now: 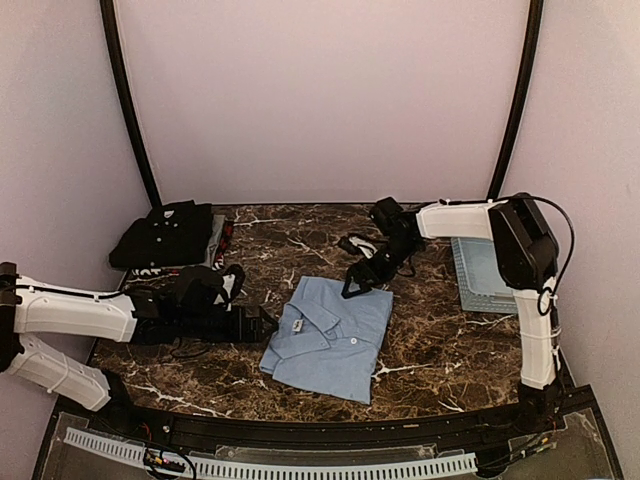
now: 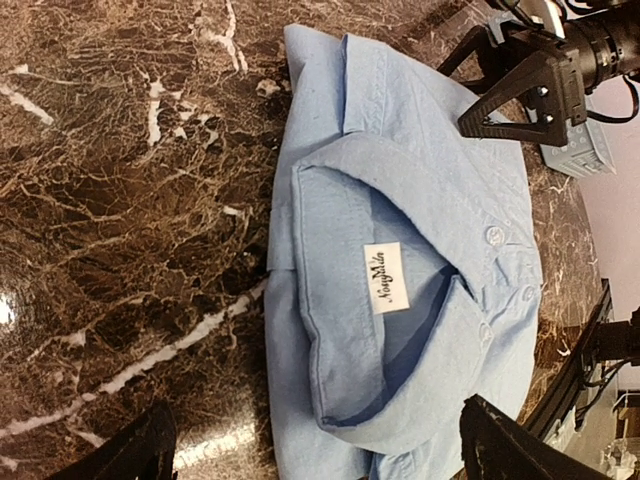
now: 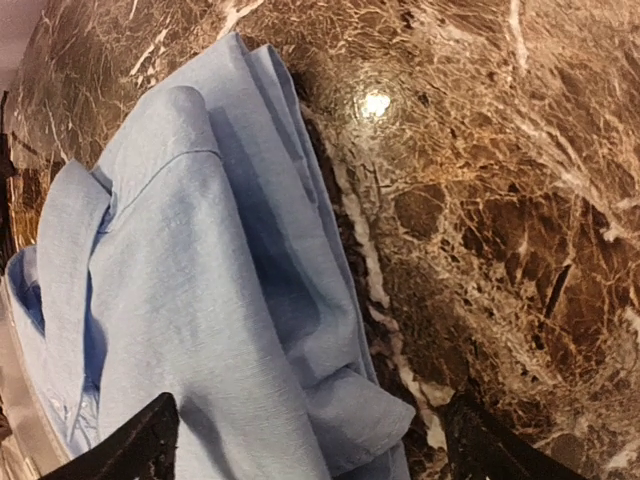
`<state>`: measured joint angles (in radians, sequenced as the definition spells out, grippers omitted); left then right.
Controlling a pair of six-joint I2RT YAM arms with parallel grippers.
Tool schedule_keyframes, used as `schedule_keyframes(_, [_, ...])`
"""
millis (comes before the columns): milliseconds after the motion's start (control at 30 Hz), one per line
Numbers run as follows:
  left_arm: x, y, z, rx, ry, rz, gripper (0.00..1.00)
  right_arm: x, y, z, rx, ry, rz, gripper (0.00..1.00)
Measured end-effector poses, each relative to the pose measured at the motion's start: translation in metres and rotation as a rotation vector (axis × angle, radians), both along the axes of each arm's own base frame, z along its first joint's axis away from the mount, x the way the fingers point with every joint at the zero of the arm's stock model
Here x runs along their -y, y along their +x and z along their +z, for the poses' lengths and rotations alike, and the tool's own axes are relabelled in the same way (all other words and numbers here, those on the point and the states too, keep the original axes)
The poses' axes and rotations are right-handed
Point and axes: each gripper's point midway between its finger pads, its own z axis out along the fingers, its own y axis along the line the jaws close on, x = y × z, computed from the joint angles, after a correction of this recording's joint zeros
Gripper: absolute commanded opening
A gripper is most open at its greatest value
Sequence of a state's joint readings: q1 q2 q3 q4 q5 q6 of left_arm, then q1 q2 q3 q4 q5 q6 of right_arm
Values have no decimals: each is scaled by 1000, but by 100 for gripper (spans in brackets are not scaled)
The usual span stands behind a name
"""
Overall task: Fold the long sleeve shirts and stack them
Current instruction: Rotate the square-folded shirt at the center of the board.
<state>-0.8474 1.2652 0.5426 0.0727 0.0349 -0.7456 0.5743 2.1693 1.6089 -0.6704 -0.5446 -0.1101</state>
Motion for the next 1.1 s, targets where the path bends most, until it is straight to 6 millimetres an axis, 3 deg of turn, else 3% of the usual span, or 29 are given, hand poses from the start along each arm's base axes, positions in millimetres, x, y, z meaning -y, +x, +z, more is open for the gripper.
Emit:
schedule_keyframes(33, [0, 0, 3, 7, -7, 4, 97, -2, 0, 0, -2, 11, 11, 75])
schedule_keyframes(200, [-11, 2, 12, 28, -9, 61, 98, -1, -7, -4, -54, 47, 28, 30])
schedule_keyframes(333, [-28, 9, 15, 56, 57, 122, 99, 14, -16, -14, -128, 85, -25, 2])
schedule_keyframes(367, [-32, 13, 18, 62, 81, 139, 99, 20, -20, -16, -141, 94, -43, 0])
schedule_keyframes(567, [-59, 59, 46, 128, 134, 245, 99, 59, -47, -11, -191, 149, -227, 0])
schedule_keyframes(733, [-81, 96, 58, 151, 202, 300, 99, 84, -65, -1, -149, 192, -444, 0])
schedule_keyframes(967, [-109, 170, 47, 119, 371, 361, 99, 112, -78, 7, -79, 261, -731, 0])
schedule_keyframes(1100, [-128, 205, 37, 103, 524, 385, 99, 113, -81, 2, -66, 265, -800, 24])
